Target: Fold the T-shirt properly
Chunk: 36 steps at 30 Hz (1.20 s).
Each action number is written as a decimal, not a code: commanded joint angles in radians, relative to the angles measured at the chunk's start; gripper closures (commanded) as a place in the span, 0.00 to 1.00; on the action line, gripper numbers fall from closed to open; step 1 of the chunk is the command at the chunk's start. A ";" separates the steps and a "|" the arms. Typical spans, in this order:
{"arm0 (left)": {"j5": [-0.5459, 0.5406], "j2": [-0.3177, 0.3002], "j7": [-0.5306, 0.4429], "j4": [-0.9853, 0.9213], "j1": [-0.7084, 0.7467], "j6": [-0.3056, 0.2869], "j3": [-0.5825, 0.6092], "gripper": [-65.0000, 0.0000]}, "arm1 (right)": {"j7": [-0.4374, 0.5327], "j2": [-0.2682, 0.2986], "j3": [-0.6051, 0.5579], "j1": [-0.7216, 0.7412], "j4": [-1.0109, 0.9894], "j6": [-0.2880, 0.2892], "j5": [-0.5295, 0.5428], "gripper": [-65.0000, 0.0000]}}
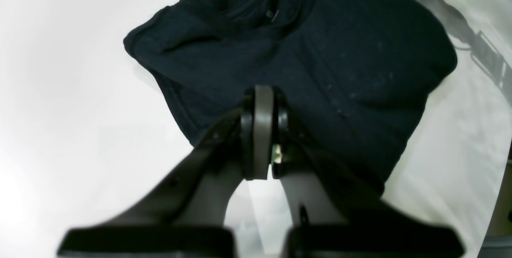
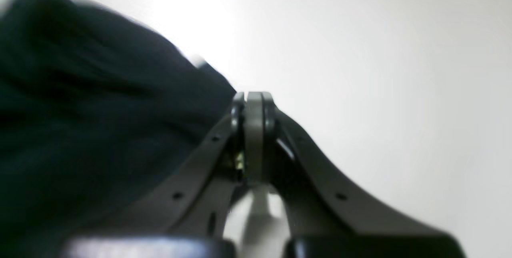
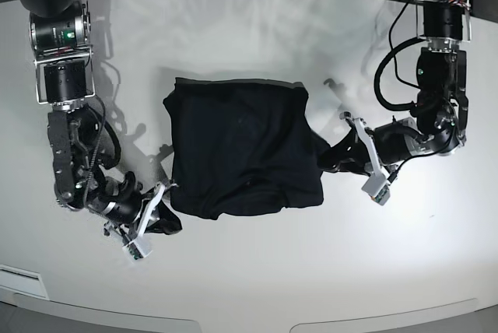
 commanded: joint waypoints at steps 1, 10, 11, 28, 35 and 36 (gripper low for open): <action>-0.042 -0.024 0.004 0.016 -0.024 -0.009 -0.007 1.00 | -0.037 0.019 0.039 0.034 0.064 0.014 0.079 1.00; -0.366 -0.082 0.213 0.131 0.042 -0.009 -0.011 1.00 | -0.485 0.069 0.425 -0.244 0.426 0.060 0.687 1.00; -0.415 -0.092 0.227 0.155 0.066 -0.009 -0.017 1.00 | -0.525 0.072 0.460 -0.296 0.461 0.060 0.746 1.00; -0.548 -0.088 0.311 0.806 0.636 -0.009 -0.462 1.00 | -0.627 -0.031 1.008 -1.166 1.111 0.060 0.865 1.00; -0.548 -0.053 0.353 0.806 0.991 -0.009 -0.584 1.00 | -0.707 -0.156 1.057 -1.413 1.111 0.060 0.865 1.00; -0.548 -0.042 0.360 0.806 1.033 -0.009 -0.584 1.00 | -0.733 -0.167 1.057 -1.437 1.111 0.060 0.865 1.00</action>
